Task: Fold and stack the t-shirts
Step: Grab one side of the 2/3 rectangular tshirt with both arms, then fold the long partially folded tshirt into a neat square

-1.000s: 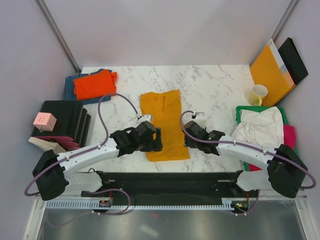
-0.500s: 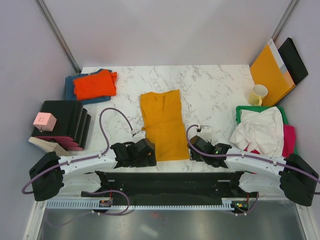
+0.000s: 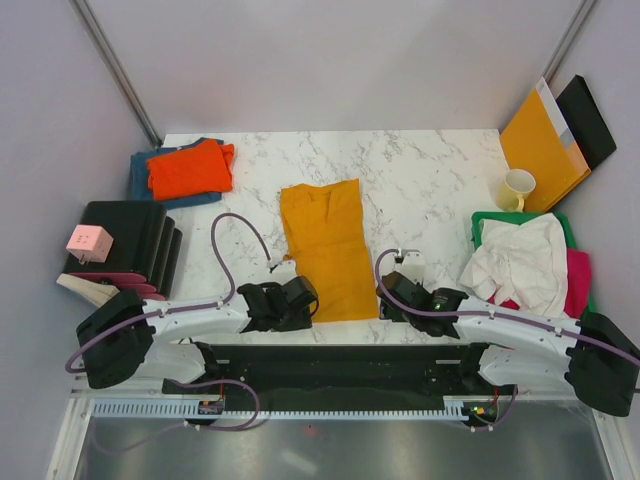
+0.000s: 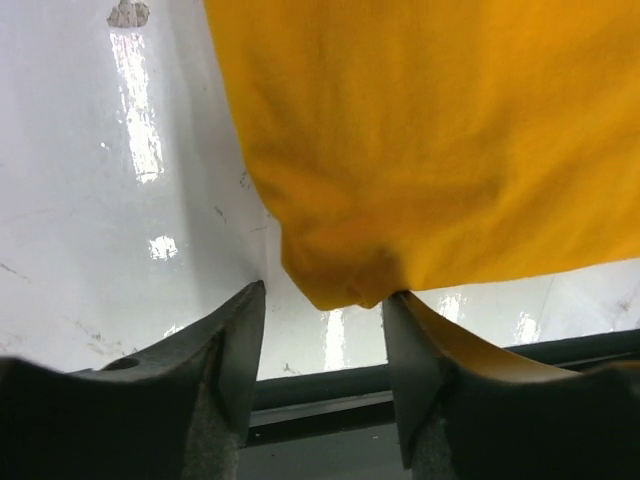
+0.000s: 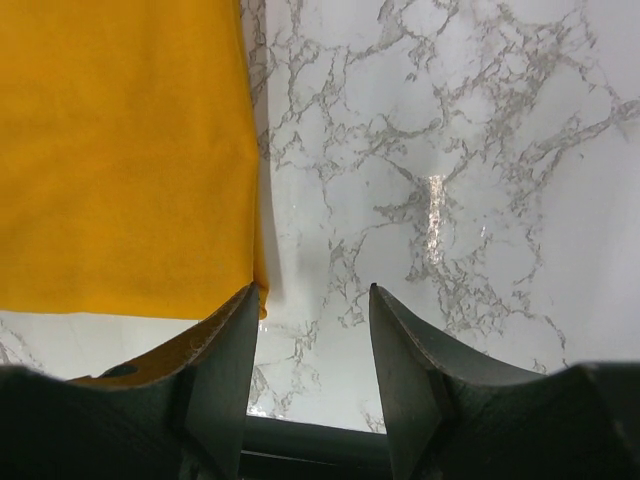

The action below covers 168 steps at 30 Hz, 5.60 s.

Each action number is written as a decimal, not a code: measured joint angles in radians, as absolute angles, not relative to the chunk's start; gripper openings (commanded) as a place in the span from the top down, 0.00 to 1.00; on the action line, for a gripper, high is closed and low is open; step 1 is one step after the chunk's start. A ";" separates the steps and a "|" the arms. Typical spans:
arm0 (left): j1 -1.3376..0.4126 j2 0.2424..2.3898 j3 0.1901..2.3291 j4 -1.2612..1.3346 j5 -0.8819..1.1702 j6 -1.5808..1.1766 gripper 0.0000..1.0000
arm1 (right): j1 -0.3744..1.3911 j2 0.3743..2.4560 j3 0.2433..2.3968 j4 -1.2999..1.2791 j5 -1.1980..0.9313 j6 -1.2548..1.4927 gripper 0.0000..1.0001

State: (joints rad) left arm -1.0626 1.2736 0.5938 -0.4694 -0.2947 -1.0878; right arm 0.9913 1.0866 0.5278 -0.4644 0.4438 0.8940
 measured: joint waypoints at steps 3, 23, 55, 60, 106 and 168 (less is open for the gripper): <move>-1.063 1.306 0.610 -0.464 -0.305 -1.096 0.53 | 0.991 1.074 0.528 -0.467 0.447 0.894 0.44; -1.063 1.337 0.616 -0.438 -0.311 -1.155 0.98 | 0.991 1.157 0.515 -0.399 0.432 0.896 0.42; -1.063 1.371 0.644 -0.441 -0.305 -1.153 0.98 | 1.026 1.195 0.568 -0.353 0.469 0.913 0.44; -1.063 1.370 0.644 -0.441 -0.305 -1.153 0.98 | 1.033 1.226 0.509 -0.331 0.438 0.933 0.44; -1.200 1.162 0.879 -0.725 -0.516 -1.093 0.98 | 1.233 1.147 0.726 -0.555 0.611 1.009 1.00; -0.493 2.051 1.631 -0.494 -0.329 -0.542 0.38 | 0.508 2.201 1.716 -0.321 0.437 0.513 0.64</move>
State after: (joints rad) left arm -0.4931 2.0510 1.6314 -0.4942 -0.3286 -0.5423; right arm 0.5083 2.2009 1.7164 -0.3210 0.4370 0.5129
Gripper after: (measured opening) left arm 0.332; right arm 0.186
